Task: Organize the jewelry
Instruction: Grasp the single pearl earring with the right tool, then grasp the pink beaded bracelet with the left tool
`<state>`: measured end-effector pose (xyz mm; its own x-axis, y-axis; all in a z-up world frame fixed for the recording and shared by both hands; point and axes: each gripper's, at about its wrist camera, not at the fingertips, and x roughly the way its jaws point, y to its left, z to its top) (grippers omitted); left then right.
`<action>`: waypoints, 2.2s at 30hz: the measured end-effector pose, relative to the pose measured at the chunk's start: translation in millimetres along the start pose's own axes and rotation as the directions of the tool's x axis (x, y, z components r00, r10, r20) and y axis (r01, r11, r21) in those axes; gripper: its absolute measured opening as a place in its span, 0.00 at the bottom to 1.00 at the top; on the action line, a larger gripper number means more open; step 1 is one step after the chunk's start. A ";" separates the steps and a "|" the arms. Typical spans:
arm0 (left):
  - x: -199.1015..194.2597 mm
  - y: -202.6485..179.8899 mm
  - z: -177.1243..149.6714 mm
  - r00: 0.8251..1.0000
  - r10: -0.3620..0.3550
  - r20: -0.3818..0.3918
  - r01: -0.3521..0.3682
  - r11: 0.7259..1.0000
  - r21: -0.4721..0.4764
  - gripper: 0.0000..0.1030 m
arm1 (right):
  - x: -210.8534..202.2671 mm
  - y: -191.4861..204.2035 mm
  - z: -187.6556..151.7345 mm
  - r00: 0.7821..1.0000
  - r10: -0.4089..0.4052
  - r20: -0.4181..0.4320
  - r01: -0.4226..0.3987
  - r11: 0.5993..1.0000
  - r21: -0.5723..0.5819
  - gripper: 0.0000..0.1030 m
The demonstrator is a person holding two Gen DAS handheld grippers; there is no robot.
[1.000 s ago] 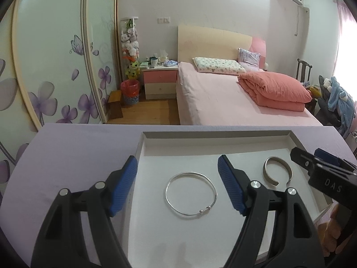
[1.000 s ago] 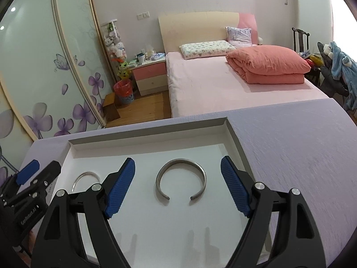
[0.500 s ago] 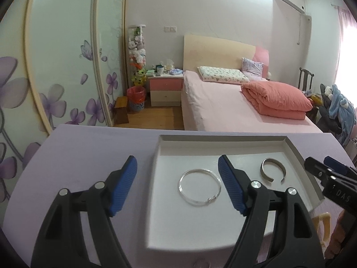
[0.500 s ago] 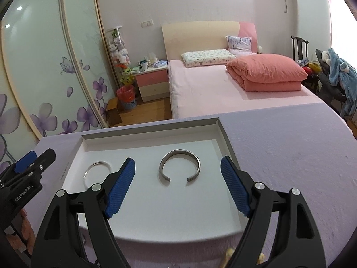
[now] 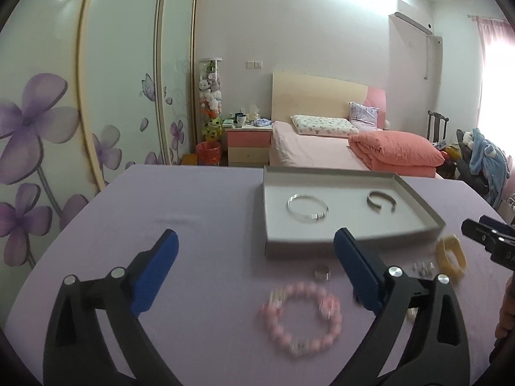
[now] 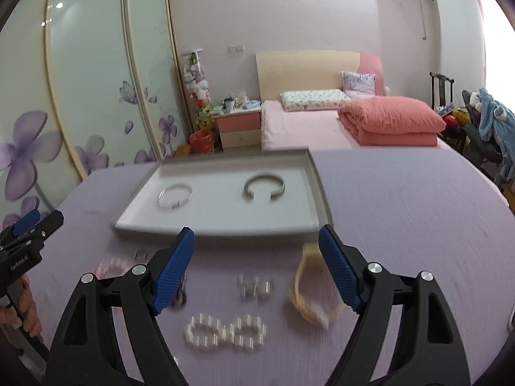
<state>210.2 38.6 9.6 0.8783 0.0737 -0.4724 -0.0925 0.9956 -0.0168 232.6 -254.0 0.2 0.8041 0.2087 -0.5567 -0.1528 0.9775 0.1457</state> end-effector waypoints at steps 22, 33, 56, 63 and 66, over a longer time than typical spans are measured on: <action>-16.7 17.1 -43.7 0.999 0.023 -0.046 -0.023 1.000 -0.006 0.94 | 3.8 67.5 -91.2 0.966 0.057 -0.251 -0.086 0.991 -0.104 0.32; -2.9 10.0 -43.5 0.995 0.024 -0.097 -0.022 1.000 0.023 0.94 | 0.7 73.0 -93.4 0.971 0.016 -0.237 -0.058 0.984 -0.171 0.14; 72.1 -7.5 -51.7 0.913 0.009 -0.409 -0.003 1.000 0.014 0.51 | -16.7 -17.6 -89.9 0.971 -0.122 -0.207 0.119 0.993 -0.027 0.14; 74.6 -20.2 -49.7 0.911 0.017 -0.412 0.005 0.999 0.053 0.26 | -17.5 -17.8 -89.9 0.972 -0.113 -0.208 0.110 0.994 -0.030 0.14; 73.9 -24.3 -49.7 0.912 0.021 -0.409 0.007 0.998 0.067 0.15 | -17.8 -18.0 -90.2 0.972 -0.109 -0.208 0.106 0.994 -0.026 0.14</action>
<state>254.1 16.9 -68.6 0.6078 0.0645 -0.7914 -0.0547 0.9977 0.0393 169.2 -272.4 -66.2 0.6791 0.1033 -0.7268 -0.0817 0.9945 0.0650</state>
